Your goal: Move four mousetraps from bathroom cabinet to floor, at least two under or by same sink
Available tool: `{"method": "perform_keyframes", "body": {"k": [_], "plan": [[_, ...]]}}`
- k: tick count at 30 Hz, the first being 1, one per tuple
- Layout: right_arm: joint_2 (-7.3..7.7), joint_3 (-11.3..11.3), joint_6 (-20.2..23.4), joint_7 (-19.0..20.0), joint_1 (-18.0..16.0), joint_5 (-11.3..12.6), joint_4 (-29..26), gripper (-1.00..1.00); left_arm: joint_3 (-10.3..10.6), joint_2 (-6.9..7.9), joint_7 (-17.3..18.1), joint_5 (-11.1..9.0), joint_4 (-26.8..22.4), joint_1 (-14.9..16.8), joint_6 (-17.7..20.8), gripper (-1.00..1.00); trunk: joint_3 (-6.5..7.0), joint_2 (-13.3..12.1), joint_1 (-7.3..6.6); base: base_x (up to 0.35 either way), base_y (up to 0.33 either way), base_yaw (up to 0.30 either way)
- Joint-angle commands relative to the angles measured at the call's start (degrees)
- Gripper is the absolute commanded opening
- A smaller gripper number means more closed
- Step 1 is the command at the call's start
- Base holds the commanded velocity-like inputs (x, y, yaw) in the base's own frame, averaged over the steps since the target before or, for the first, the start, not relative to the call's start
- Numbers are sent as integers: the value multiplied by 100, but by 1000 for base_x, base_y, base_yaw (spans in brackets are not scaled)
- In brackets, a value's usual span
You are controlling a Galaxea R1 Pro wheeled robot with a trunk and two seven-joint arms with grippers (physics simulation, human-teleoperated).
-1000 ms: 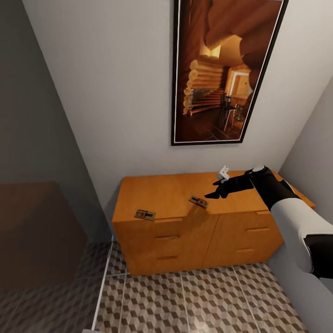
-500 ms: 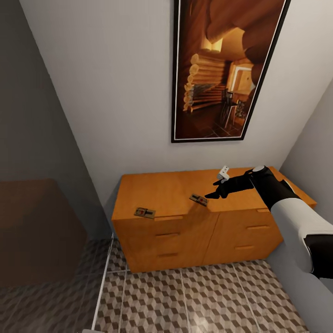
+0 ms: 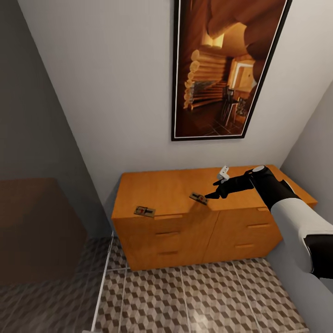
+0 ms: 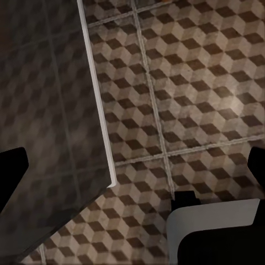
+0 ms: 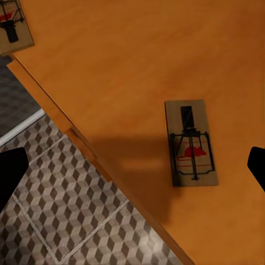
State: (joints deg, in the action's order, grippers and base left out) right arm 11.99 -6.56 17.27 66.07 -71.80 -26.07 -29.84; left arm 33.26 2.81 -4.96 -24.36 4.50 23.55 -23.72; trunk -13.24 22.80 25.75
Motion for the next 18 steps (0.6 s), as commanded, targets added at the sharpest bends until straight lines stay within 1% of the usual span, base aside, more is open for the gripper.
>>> {"method": "perform_keyframes", "body": {"k": [1, 12, 18], "plan": [[5, -20, 58, 15, -4, 5, -9, 100, 49, -3, -10, -29, 18, 2, -23, 100, -16, 12, 3, 0, 0, 0], [19, -13, 43, -64, -2, 5, -7, 100, 49, 8, -6, -31, 24, -16, 147, 100, -65, 12, 3, 0, 0, 0], [39, -10, -47, -80, -1, 5, -5, 100, 49, 9, -5, -33, 25, -16, 174, 100, -92, 12, 3, 0, 0, 0]]}}
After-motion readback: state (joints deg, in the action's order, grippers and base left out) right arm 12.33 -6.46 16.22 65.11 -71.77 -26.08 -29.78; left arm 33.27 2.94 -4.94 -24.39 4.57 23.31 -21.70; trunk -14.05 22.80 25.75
